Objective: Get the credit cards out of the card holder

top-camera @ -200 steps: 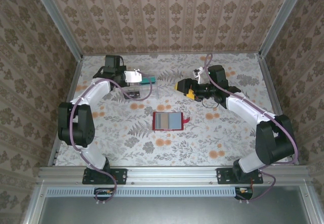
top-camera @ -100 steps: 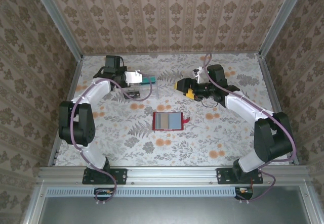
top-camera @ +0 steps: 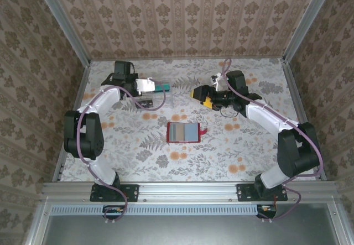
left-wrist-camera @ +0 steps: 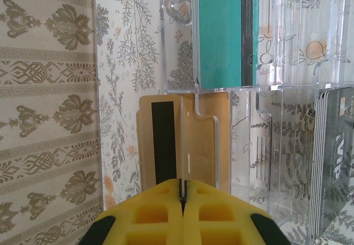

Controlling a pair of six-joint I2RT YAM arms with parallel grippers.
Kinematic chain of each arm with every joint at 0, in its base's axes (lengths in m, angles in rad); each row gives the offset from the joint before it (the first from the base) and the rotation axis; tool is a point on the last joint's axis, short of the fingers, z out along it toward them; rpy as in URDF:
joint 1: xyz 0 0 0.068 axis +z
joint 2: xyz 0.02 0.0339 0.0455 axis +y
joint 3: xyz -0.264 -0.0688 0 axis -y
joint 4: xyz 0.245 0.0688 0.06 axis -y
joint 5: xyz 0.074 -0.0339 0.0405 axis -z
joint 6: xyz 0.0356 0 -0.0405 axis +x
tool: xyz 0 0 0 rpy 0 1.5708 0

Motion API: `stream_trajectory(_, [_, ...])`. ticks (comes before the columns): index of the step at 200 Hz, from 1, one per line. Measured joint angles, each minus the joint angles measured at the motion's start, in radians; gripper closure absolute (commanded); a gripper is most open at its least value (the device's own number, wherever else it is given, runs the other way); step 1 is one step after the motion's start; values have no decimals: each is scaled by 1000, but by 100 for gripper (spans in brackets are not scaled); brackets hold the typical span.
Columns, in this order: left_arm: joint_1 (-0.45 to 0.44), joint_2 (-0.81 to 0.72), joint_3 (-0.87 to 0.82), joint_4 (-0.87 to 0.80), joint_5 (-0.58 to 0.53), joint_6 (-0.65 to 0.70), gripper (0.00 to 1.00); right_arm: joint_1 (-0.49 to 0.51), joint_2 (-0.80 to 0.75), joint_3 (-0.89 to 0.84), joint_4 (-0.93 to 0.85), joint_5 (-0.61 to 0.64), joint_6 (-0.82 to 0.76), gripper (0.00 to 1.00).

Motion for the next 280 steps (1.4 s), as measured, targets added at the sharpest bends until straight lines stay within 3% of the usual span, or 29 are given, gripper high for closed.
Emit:
stream_trajectory(54, [0,32,0,8,4,-7,98,0,0,0,2,0,1,0])
stream_trajectory(71, [0,35,0,16,4,-13,89,0,0,0,6,0,1,0])
stream_trajectory(108, [1,41,0,22,3,-27,88,0,0,0,7,0,5,0])
stream_trajectory(132, [5,42,0,29,-5,-39,80,0,0,0,8,0,8,0])
stream_trajectory(247, [13,55,19,110,-59,-109,77,0,18,0,33,-8,27,0])
stream_trajectory(280, [13,54,36,124,-60,-162,65,0,20,0,33,-8,27,0])
